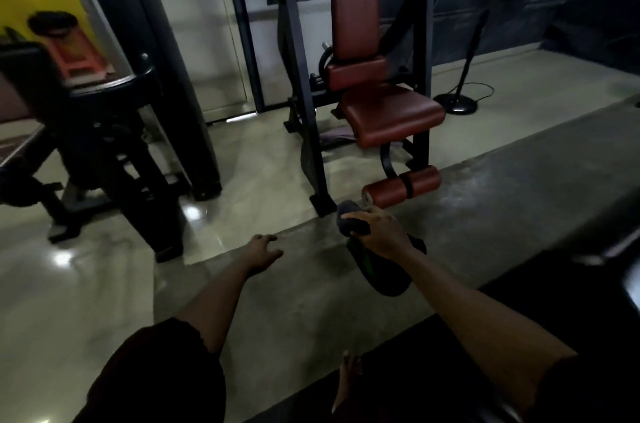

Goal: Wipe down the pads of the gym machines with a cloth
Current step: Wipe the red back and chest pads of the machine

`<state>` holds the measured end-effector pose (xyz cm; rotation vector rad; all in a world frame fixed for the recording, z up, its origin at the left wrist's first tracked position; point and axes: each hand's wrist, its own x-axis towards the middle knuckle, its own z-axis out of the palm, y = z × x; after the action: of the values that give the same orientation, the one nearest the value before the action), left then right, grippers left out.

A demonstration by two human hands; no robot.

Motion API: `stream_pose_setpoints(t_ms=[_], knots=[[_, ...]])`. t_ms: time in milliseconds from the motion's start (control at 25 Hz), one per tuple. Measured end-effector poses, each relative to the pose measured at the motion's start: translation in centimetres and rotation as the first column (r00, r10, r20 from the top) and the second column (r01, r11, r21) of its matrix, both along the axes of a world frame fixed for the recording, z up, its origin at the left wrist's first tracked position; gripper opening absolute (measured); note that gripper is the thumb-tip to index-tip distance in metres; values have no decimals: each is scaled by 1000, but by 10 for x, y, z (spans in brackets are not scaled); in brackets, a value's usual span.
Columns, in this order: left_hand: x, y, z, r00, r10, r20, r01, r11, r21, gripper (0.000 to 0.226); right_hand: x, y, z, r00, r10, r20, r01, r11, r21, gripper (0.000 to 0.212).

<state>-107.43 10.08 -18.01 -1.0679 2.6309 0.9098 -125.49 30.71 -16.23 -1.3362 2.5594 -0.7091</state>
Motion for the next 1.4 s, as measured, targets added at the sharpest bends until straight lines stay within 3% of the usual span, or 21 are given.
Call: stream_pose_setpoints(t_ms=[240,440,760,840,960,1160,1400], knots=[[-163,-80,19,998,-64,-18,65,998,25,50,-141,-53,3,987,-155,36,155,988,-7,43],[-301,-129,37,989,-55,-136,66,995,77,48,-262,-99,22,970,-244,3,244,969,31,43],[-506,-222,29,967,-51,-250,121,954,275,52,-437,-176,31,916,-394,70,399,913,-80,40],[-549,-249,30,962,-43,-270,124,949,290,44,-472,-200,36,894,-440,87,447,891,-86,39],[-610,-288,41,943,-79,-324,193,921,339,13,-524,-240,42,864,-494,97,504,855,-128,39],[-696,-346,65,905,102,-413,102,891,442,36,-605,-311,44,843,-518,146,538,808,-241,41],[-775,-413,100,798,328,-505,-42,867,497,43,-715,-390,67,929,-356,102,368,855,-366,40]])
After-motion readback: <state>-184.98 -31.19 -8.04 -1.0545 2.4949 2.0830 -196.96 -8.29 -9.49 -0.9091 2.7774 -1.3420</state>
